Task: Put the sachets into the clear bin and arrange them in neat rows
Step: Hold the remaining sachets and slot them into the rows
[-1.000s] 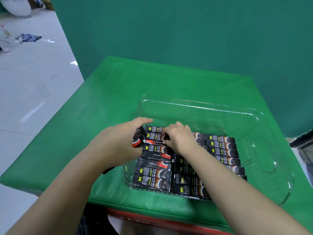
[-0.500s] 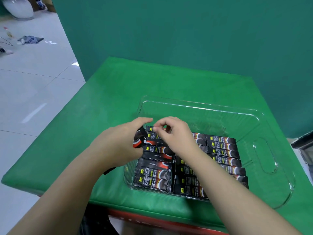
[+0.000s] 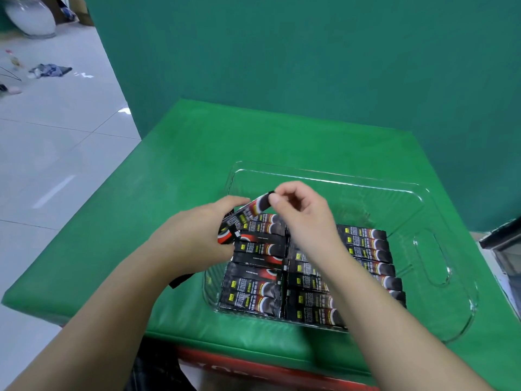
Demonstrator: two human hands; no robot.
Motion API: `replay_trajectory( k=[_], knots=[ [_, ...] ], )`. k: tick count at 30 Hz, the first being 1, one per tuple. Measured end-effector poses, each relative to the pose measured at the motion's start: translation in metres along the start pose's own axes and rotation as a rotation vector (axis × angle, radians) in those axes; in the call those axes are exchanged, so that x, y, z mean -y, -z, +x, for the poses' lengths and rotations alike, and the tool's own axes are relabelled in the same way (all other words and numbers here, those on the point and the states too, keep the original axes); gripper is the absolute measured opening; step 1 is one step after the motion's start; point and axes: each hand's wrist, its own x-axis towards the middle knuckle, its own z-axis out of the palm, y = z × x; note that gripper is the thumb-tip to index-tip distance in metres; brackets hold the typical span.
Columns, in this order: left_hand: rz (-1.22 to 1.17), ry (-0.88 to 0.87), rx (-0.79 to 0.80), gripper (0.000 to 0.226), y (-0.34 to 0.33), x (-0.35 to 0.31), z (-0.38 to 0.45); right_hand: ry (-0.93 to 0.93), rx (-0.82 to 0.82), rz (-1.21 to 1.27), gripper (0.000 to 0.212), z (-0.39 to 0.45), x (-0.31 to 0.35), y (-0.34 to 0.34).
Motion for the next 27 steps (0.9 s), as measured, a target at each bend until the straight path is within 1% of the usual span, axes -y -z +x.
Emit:
replay_trajectory(
  k=[4, 7, 10, 13, 17, 19, 21, 23, 27],
  knots=[
    [0.039, 0.018, 0.024, 0.068, 0.001, 0.000, -0.001, -0.060, -0.108, -0.049, 0.015, 0.003, -0.017, 0.029],
    [0.043, 0.034, 0.033, 0.070, 0.001, 0.000, -0.001, -0.117, -0.154, -0.088, 0.012, -0.001, -0.033, 0.042],
    [0.039, 0.045, 0.047, 0.071, 0.001, 0.001, -0.001, -0.168, -0.184, -0.113, 0.015, -0.003, -0.046, 0.047],
    [0.049, 0.046, 0.043, 0.071, 0.001, 0.001, 0.000, -0.212, -0.184, -0.185, 0.016, -0.002, -0.057, 0.046],
    [0.055, 0.058, 0.054, 0.070, 0.000, 0.001, 0.000, -0.294, -0.199, -0.172, 0.020, 0.002, -0.073, 0.039],
    [0.057, 0.058, 0.057, 0.070, 0.000, 0.001, -0.001, -0.316, -0.182, -0.183, 0.014, 0.003, -0.080, 0.035],
    [0.047, 0.054, 0.061, 0.070, 0.001, 0.000, -0.001, -0.317, -0.138, -0.188, 0.003, 0.003, -0.086, 0.031],
    [0.036, 0.049, 0.061, 0.069, 0.001, 0.001, -0.001, -0.308, -0.104, -0.222, 0.013, 0.004, -0.090, 0.027],
    [0.031, 0.048, 0.062, 0.069, -0.001, 0.002, 0.000, -0.303, -0.090, -0.279, 0.012, 0.010, -0.094, 0.014]
  ],
)
